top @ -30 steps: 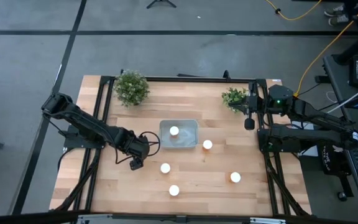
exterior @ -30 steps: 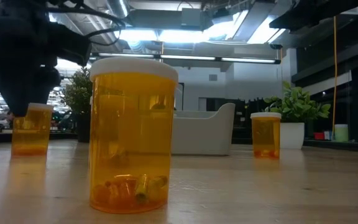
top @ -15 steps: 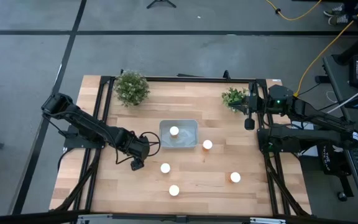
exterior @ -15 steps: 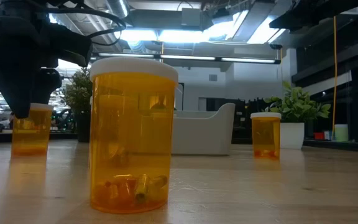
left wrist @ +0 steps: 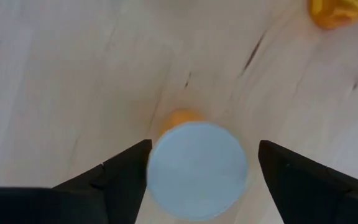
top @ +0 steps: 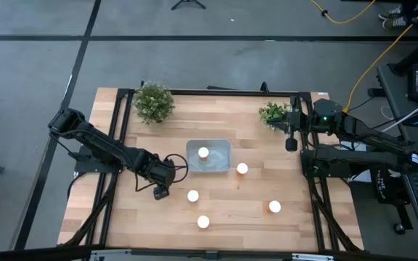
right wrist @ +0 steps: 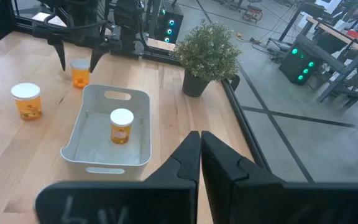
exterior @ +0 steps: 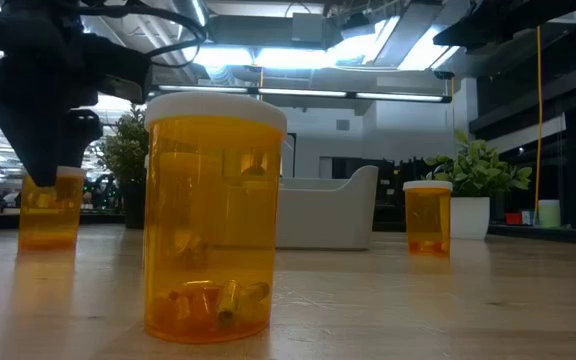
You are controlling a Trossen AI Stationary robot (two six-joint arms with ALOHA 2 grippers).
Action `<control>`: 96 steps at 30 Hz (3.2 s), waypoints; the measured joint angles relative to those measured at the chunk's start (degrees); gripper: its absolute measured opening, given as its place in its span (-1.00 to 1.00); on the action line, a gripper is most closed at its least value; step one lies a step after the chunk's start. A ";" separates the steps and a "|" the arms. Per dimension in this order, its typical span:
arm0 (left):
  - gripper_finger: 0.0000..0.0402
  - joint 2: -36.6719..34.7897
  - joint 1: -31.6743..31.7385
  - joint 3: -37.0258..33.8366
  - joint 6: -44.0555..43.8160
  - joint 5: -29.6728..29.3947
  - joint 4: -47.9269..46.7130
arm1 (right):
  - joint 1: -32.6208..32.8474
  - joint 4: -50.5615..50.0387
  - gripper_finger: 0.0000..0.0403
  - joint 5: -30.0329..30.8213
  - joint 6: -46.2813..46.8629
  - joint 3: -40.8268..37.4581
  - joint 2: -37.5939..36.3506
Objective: Pick and place pill bottles into a basket
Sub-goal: Put the orange pill bottle into the gray bin
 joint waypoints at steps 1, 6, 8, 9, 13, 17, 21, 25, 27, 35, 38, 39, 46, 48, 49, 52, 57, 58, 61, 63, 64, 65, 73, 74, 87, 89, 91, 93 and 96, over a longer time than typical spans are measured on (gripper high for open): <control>0.39 0.00 0.00 0.02 -0.01 0.00 0.17 | 0.00 0.00 -0.91 0.00 0.00 0.00 0.00; 0.28 0.02 0.00 0.03 0.00 0.31 0.09 | -0.02 0.00 -0.91 0.00 0.00 0.00 0.00; 0.23 0.02 0.00 0.03 -0.02 0.31 0.09 | 0.00 0.00 -0.91 0.00 -0.01 0.00 0.00; 0.21 0.02 0.00 0.03 -0.01 0.31 0.07 | 0.00 -0.01 -0.91 0.00 -0.01 0.00 0.00; 0.11 0.02 0.02 0.03 -0.01 0.55 0.07 | -0.02 0.00 -0.91 0.00 -0.02 0.00 0.00; 0.05 0.02 0.15 0.05 -0.02 1.18 0.07 | 0.00 0.00 -0.91 0.02 -0.13 0.00 0.00; 0.05 0.02 0.85 0.07 -0.02 1.36 0.10 | -0.01 -0.01 -0.91 0.01 -0.24 0.00 0.00; 0.05 0.02 2.07 0.07 0.46 1.36 1.58 | -0.02 -0.02 -0.91 0.02 -0.26 0.00 0.00; 0.05 0.02 2.88 0.14 0.56 1.33 2.57 | -0.02 -0.02 -0.91 0.02 -0.26 0.00 0.00; 0.05 0.04 6.57 6.20 7.93 0.00 2.30 | -0.01 -0.56 -0.91 0.01 -0.34 0.00 0.00; 0.05 0.04 8.24 9.86 10.53 -1.32 0.91 | 0.00 -0.61 -0.91 0.02 -0.48 0.00 -0.02; 0.05 0.04 8.85 11.21 11.47 -1.84 0.60 | 0.00 -0.67 -0.91 0.02 -0.48 0.00 -0.02; 0.05 0.04 12.71 20.86 19.55 -4.77 -0.23 | 0.00 -1.29 -0.91 0.02 -1.88 -0.44 0.02; 0.05 0.04 13.76 22.91 21.23 -4.82 -0.26 | -0.02 -1.79 -0.91 0.02 -1.88 -0.44 0.02; 0.05 0.04 14.29 23.85 21.90 -4.79 -0.26 | 0.00 -2.06 -0.91 0.00 -1.88 -0.44 0.06; 0.05 0.36 15.91 25.96 23.96 -4.69 -0.33 | -0.02 -2.78 -0.91 0.02 -1.86 -0.44 0.09; 0.05 3.38 19.23 29.45 28.59 -0.76 -0.44 | -0.02 -2.97 -0.91 0.02 -1.84 -0.44 0.09; 0.05 4.32 19.95 30.26 29.75 0.20 -0.60 | 0.00 -2.97 -0.91 0.02 -1.84 -0.44 0.09; 0.05 7.80 21.87 33.51 33.89 2.68 -0.68 | -0.01 -2.99 -0.91 0.02 -1.81 -0.44 0.11; 0.05 10.06 23.18 35.76 36.56 4.25 -1.11 | -0.02 -2.99 -0.91 0.02 -1.78 -0.44 0.09; 0.05 11.33 23.84 37.02 37.90 4.86 -0.96 | -0.01 -3.01 -0.91 0.02 -1.72 -0.44 0.09; 0.05 12.52 24.53 38.10 39.16 5.40 -1.05 | -0.02 -3.04 -0.91 0.00 -1.64 -0.46 0.11; 0.05 22.24 29.23 44.87 46.33 9.15 -1.45 | -0.01 -3.41 -0.91 0.00 -1.27 -0.48 0.11; 0.05 23.40 29.62 45.51 46.86 9.62 -1.68 | -0.01 -3.53 -0.91 0.01 -1.24 -0.48 0.11; 0.05 32.36 31.23 49.23 49.62 12.20 -1.59 | -0.02 -7.43 -0.91 -0.92 -1.33 -0.50 0.11; 0.05 33.36 31.23 49.23 49.63 12.11 -1.57 | -0.01 -7.43 -0.91 -1.09 -1.49 -0.50 0.11; 0.05 34.04 31.23 49.23 49.64 12.10 -1.71 | 0.00 -7.40 -0.91 -1.16 -1.55 -0.50 0.11; 0.05 34.98 31.20 49.23 49.72 12.11 -1.61 | 0.00 -7.39 -0.91 -1.17 -1.57 -0.50 0.10; 0.05 36.42 31.40 49.16 49.70 12.09 -1.82 | 0.00 -7.39 -0.91 -1.27 -1.62 -0.50 0.09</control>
